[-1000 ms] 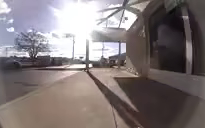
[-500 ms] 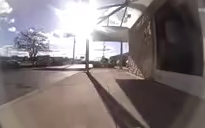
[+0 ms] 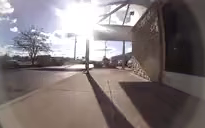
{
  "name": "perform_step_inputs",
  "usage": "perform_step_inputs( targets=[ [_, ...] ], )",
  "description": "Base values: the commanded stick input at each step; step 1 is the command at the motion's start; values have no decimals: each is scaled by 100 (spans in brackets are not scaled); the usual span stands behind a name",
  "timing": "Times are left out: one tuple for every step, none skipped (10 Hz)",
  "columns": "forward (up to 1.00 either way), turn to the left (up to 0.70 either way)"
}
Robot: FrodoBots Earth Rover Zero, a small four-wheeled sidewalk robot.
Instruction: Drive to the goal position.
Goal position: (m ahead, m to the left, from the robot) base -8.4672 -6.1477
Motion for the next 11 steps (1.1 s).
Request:
perform_step_inputs(
  targets=[
    [85,0],
    [85,0],
    [85,0],
    [85,0],
    [85,0],
    [85,0],
    [85,0],
    [85,-17],
    [85,-27],
    [85,-27],
    [85,-22]
  ],
)
